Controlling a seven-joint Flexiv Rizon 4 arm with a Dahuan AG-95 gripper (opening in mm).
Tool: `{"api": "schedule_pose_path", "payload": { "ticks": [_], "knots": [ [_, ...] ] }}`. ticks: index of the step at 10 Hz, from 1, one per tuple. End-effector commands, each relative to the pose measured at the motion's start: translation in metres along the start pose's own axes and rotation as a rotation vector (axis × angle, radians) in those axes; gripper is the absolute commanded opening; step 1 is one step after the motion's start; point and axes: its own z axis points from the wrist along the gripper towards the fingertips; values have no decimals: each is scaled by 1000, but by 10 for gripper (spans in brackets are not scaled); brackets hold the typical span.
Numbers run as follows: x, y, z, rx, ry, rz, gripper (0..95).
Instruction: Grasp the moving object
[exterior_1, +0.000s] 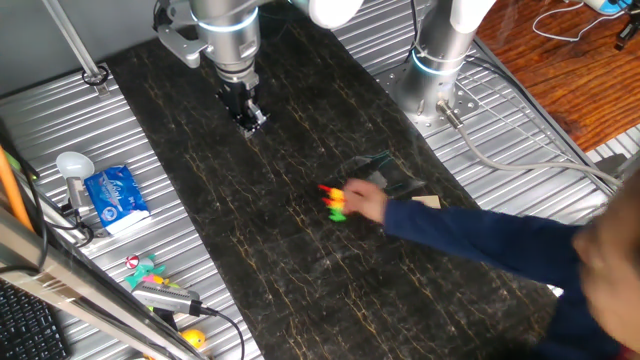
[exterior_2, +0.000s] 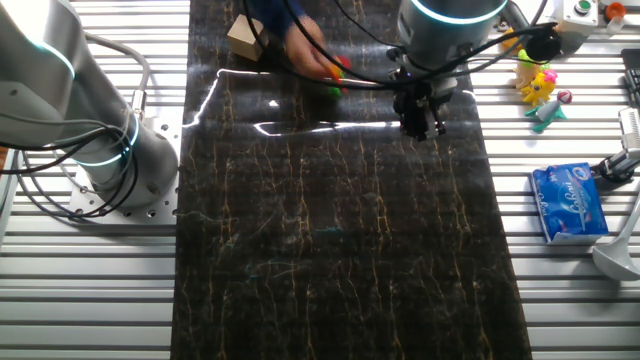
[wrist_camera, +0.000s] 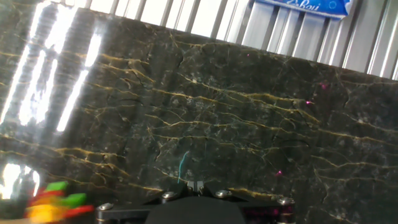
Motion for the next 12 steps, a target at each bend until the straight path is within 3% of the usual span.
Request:
{"api": "schedule_pose_path", "payload": {
  "ticks": [1,8,9,10,12],
  "knots": [
    [-1,0,0,-3,-10,2,0],
    [-5,4,1,-15,0,10,0],
    [-9,7,-1,-26,8,17,190],
    [-12,10,0,-50,18,15,190],
    [-14,12,1,-51,25,23,190]
  ]
}}
